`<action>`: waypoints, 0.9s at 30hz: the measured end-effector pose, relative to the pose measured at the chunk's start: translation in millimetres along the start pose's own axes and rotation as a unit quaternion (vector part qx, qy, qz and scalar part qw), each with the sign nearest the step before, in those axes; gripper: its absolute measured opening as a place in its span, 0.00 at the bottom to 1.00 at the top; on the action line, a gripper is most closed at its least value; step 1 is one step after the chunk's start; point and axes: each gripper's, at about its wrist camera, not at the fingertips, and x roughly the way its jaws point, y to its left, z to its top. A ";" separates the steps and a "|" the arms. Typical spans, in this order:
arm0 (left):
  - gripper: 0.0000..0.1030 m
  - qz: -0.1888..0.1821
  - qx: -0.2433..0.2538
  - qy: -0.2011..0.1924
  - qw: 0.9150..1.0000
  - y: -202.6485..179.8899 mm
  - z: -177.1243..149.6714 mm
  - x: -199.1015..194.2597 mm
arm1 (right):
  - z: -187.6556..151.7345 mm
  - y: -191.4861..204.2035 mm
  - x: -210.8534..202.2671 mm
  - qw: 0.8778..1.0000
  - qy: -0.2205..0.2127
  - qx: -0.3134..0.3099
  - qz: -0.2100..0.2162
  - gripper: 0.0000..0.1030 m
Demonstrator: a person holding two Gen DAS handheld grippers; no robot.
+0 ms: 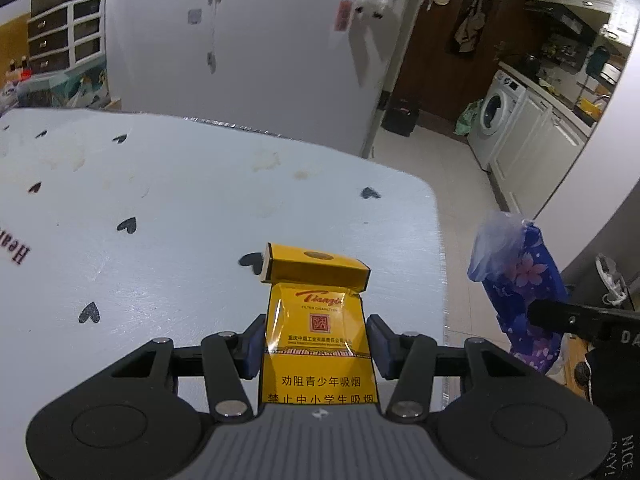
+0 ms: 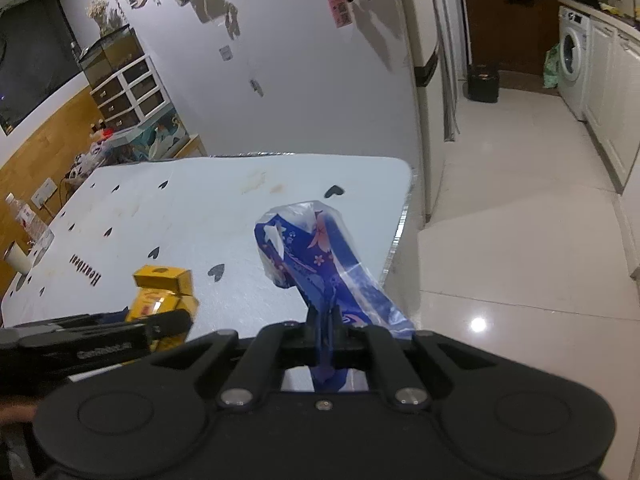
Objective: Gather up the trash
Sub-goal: 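Lift the yellow box and blue wrapper and carry both toward the bin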
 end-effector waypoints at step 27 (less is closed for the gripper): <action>0.51 -0.083 0.080 0.070 0.991 -196.3 -86.8 27.0 | -103.5 -187.4 -94.7 0.993 0.024 0.079 -0.087 0.04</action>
